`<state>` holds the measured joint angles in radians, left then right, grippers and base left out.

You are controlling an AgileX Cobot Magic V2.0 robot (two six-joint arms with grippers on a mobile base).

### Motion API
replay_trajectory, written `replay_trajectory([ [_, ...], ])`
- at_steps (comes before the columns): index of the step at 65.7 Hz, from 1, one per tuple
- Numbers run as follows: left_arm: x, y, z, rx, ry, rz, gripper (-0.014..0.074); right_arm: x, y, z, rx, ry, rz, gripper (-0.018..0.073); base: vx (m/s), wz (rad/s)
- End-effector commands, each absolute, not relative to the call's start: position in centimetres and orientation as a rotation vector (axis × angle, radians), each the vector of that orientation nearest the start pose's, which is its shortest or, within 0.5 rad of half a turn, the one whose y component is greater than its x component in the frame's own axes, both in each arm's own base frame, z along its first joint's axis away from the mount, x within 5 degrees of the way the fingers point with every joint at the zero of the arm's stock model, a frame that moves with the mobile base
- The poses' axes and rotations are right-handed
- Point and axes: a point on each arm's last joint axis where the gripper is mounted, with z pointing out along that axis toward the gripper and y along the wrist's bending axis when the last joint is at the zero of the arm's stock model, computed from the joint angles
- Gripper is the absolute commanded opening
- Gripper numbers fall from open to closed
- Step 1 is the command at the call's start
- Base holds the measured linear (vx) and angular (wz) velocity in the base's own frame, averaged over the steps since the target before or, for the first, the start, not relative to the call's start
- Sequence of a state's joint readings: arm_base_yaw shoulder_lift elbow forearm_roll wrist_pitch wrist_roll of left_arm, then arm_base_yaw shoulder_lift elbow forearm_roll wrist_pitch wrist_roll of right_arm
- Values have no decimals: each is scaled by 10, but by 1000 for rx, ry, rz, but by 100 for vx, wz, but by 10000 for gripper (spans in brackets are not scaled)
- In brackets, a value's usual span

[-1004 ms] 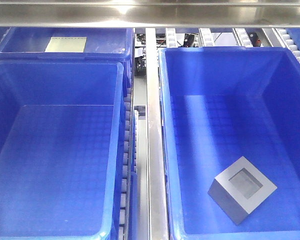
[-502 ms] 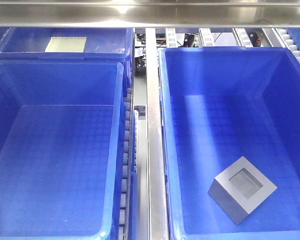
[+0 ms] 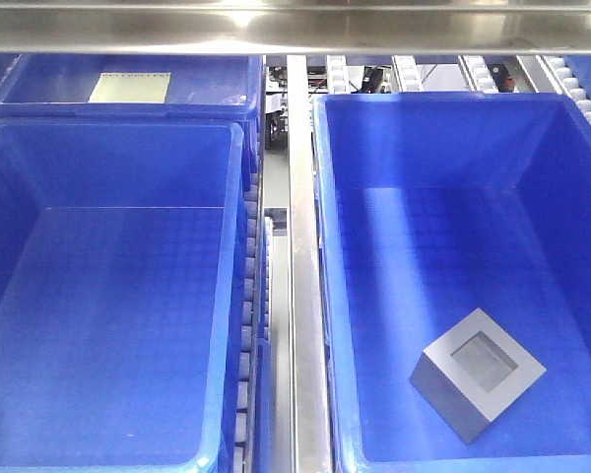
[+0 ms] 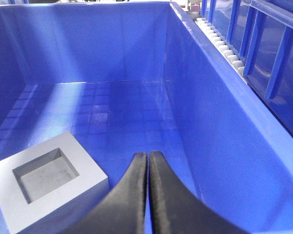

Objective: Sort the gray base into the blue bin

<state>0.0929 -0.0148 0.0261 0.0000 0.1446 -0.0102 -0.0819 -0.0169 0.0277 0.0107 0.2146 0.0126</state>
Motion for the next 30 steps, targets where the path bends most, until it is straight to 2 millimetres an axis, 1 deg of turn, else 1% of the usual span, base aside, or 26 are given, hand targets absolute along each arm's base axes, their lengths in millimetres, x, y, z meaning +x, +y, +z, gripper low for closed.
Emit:
replay_trajectory([
  [1, 54, 5, 207, -82, 1522, 65, -6, 56, -5, 191, 79, 1640, -64, -5, 0, 0],
  [30, 54, 5, 207, -82, 1522, 65, -6, 56, -5, 191, 79, 1641, -64, -5, 0, 0],
])
